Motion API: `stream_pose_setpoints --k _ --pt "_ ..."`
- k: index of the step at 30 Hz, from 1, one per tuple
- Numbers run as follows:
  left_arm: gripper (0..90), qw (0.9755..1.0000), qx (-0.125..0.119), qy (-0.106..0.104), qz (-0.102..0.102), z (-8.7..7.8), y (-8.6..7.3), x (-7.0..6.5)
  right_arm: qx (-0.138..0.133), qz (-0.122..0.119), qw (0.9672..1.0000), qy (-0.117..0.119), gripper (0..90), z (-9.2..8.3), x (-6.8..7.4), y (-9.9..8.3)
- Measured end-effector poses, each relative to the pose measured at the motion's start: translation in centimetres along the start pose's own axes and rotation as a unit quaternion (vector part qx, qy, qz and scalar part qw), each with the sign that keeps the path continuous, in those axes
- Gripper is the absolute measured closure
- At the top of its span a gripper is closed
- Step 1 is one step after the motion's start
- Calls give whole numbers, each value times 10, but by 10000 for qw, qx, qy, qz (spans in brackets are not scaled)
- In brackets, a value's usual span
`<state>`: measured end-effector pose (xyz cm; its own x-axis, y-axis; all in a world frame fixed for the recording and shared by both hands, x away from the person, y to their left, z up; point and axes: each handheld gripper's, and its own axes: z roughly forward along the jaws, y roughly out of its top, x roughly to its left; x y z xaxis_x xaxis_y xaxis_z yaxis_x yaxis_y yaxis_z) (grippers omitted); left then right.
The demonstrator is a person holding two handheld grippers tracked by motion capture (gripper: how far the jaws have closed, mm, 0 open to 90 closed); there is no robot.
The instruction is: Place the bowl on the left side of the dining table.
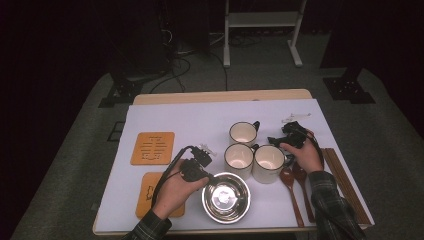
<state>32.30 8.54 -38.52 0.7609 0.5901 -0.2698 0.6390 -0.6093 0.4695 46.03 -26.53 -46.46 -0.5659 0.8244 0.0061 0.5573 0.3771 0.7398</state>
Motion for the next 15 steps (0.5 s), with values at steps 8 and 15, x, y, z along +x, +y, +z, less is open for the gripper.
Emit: stream_pose_setpoints --k 8,15 --pt "836 10000 -14 24 -70 -7 -2 6 3 12 10000 0 194 0 0 0" --pt "836 9999 -20 58 -152 -12 -4 12 -2 2 10000 2 194 0 0 0"
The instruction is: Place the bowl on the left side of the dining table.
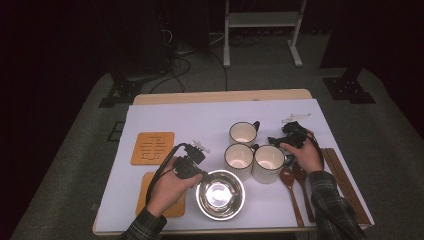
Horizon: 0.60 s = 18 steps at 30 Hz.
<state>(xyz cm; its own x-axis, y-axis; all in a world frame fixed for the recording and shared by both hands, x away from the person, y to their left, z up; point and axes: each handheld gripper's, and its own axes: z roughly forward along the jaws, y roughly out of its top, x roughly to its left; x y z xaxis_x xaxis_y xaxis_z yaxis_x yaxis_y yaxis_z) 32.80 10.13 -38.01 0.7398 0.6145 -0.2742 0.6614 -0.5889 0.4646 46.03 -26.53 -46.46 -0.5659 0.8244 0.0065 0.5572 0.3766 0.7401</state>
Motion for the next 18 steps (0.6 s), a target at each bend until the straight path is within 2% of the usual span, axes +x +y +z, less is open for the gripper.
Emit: stream_pose_setpoints --k 18 --pt "836 9999 -57 54 -150 -11 -3 11 0 -1 10000 0 193 0 0 0"
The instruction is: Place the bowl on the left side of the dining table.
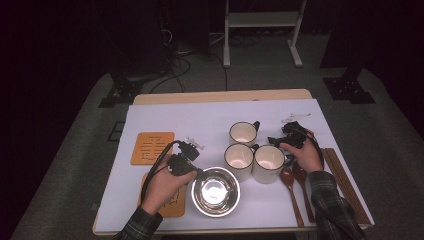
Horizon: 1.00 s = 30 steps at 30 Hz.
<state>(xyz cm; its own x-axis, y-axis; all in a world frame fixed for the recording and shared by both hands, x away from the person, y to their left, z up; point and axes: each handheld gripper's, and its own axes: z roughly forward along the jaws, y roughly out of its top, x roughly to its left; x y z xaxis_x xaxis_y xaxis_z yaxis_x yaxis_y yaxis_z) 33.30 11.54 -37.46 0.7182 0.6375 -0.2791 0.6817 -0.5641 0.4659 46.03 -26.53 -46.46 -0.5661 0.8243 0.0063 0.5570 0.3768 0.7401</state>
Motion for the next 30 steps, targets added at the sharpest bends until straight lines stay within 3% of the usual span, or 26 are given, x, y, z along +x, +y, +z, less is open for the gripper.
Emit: stream_pose_setpoints --k 30 --pt "836 9991 -223 192 -309 -21 -3 22 3 1 10000 -1 193 0 0 0"
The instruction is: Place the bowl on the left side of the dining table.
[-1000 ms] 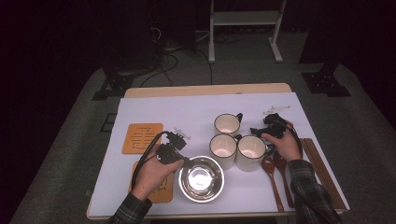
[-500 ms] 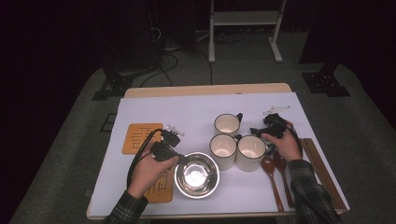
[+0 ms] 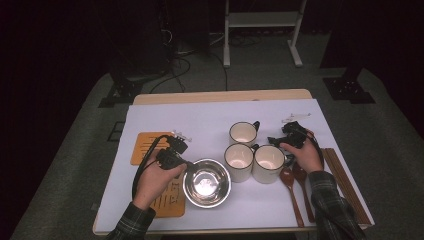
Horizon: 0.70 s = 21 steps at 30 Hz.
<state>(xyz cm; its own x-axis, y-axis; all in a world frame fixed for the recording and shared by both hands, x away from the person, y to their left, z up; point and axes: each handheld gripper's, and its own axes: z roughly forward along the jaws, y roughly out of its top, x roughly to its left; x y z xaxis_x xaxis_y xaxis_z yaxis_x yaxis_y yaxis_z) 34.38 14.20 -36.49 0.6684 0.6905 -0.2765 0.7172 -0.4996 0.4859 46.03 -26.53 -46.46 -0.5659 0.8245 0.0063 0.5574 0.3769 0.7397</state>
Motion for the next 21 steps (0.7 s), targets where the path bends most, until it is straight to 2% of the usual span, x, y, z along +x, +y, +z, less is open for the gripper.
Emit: stream_pose_setpoints --k 21 --pt "836 9998 -105 75 -127 -10 12 13 -3 2 10000 4 193 0 0 0"
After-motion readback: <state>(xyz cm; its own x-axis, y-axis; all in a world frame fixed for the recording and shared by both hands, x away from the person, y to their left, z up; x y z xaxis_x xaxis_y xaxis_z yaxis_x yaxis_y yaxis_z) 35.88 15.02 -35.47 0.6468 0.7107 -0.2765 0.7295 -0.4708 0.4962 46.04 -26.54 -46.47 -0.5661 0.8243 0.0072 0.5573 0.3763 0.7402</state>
